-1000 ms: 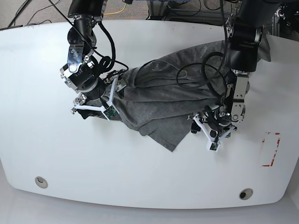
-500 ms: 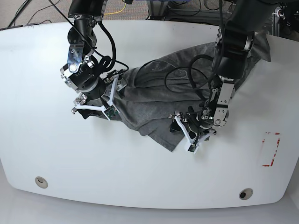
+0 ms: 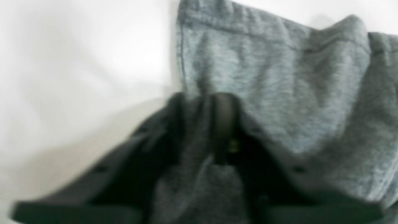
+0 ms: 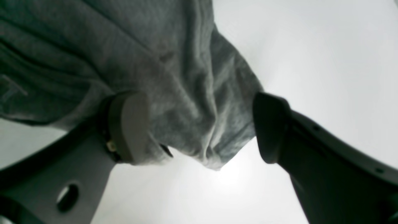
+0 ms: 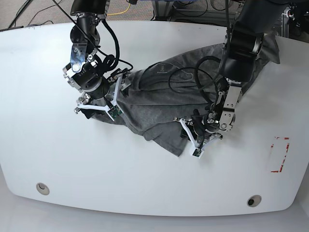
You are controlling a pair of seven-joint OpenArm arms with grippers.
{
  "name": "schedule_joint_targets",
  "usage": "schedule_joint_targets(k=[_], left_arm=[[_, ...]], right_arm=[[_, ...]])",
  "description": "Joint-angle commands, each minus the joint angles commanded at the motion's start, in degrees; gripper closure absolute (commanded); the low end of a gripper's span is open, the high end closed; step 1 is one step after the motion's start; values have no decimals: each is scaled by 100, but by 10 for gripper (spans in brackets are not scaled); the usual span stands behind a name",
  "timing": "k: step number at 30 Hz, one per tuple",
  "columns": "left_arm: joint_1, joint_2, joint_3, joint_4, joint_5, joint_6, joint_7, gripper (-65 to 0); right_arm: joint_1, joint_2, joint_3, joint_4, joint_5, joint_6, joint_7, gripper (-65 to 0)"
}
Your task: Layout the t-shirt on the table in an organized manner, then fold the t-shirt properly
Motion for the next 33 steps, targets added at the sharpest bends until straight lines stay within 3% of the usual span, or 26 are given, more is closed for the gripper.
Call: schedule_joint_targets(k=[3,15,24,33], left_arm=[[9,-88,0,0,0,0,0,-8],[0,-624,-79,0,-18,0,-9,-7],[167,-1204,-1037,0,-9,0,-9,-7],[554,-1881,-1732,35,-26,0,-18,-8]], right_arm=[[0,0,53,-9,0,0,0,-496],[35,-79,905,-9,62,0,9,-496],[-132,-97,932,-9,62,0,0,-496],[-220,-571,923,-9,70,0,-26,-498]])
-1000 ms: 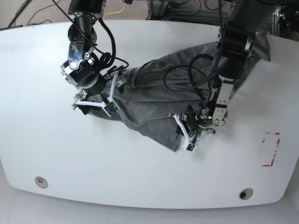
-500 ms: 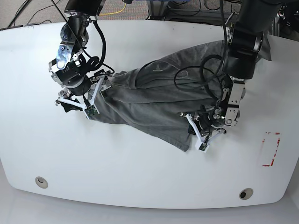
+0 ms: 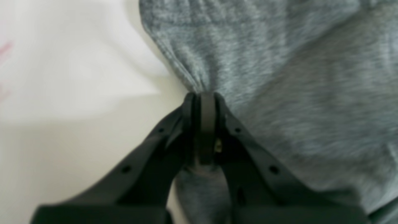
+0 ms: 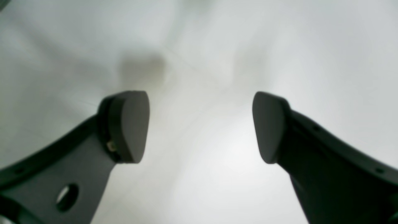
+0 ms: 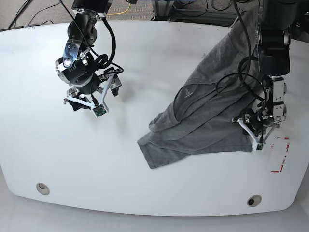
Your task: Layout the t-shirt on the table in an organized manner, then fold the t-shirt properly
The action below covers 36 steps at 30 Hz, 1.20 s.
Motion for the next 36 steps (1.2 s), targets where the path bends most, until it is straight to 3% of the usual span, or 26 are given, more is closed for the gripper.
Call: schedule_joint_targets(k=[6,15,21,30,36], left_arm=[[352,-246,-738,0,0,0,0,-8],[607,-316,-914,88,-9,-18,18,-8],[870,-299,-923,668,-9,-18,44,-10],[932,-299,-923,809,-9,-18,53,-10],[932,-299,-923,809,-9,-18,53,-10]], right_arm=[[-53,-482,-185,-18,105,0,-9,-499],[-35,-482,-1512,-396,1292,0,-149,-498],[185,-482,-1723,-1037,1644,0,-105,-498],[774,-482,-1732,-2514,1820,0,624,-496],[1196,-482,-2031,-3200,1820,0,1125,-496]])
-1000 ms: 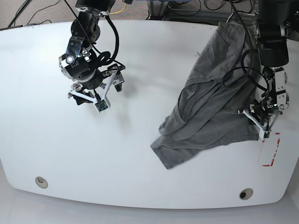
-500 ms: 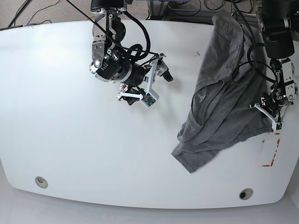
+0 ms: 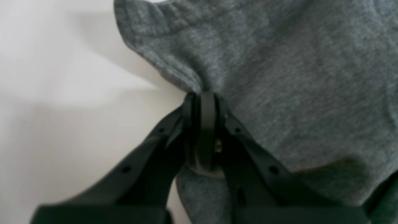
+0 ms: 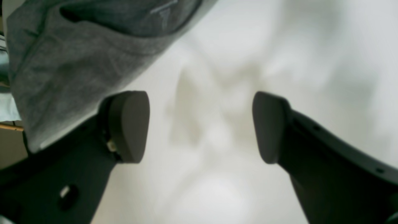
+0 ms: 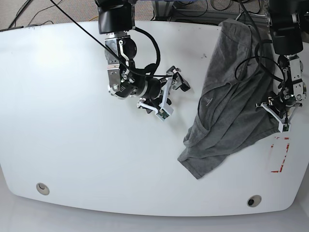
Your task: Layout the t-shirt on the table in an organized manner, then fold the t-shirt properly
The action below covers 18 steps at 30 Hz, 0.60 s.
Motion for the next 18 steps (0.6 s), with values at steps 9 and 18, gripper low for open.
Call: schedule_joint_targets(k=[9,18], left_arm=[[9,-9,0,0,26,0,0,-10],[9,0,0,0,18,0,167,-7]], right_arm=[[835,0,-9,-1037,642,0,598,-496],[1670,0,-35,-2356,1002,-312,1345,-498]])
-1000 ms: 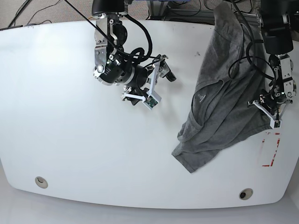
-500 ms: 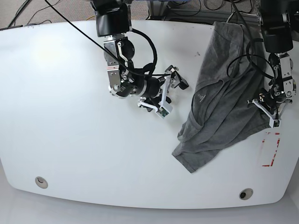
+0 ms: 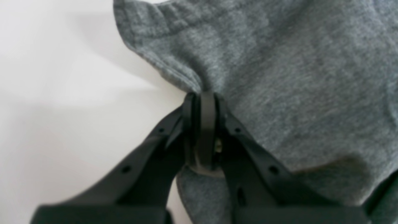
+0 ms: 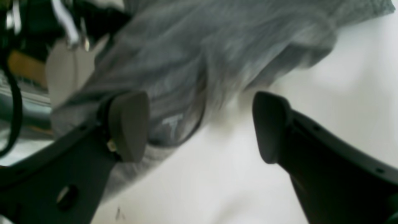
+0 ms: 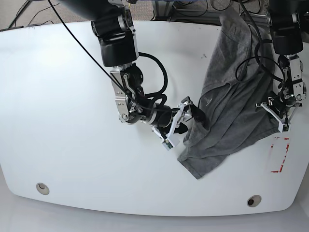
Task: Layout the t-shirt on the table in an organized manner, then fold the t-shirt properly
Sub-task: 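Move the right gripper to the shirt edge and grasp it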
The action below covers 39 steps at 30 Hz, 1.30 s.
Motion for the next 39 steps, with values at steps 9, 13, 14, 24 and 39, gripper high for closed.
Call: schedule_joint_targets(k=[9,13,14,24,39], left_arm=[[0,18,9,0,-9,0,88,-6],[0,26,18,0,-9,0,88,-6],[0,35,18,0,-9,0,88,-6],[0,97,26,0,-9,0,88,-6],[-9,114,26,0,-9,0,88,-6]], right_arm=[[545,0,-9,-809,-18,-9,378,-498],[633,0,-9,-888,-18,-53,404,-498],[633,0,-9,-888,-35,-105,404,-498],[475,0,0,-888,-431,-185,466,-498],[325,0,-123,-897,-431,-149,545,-499]])
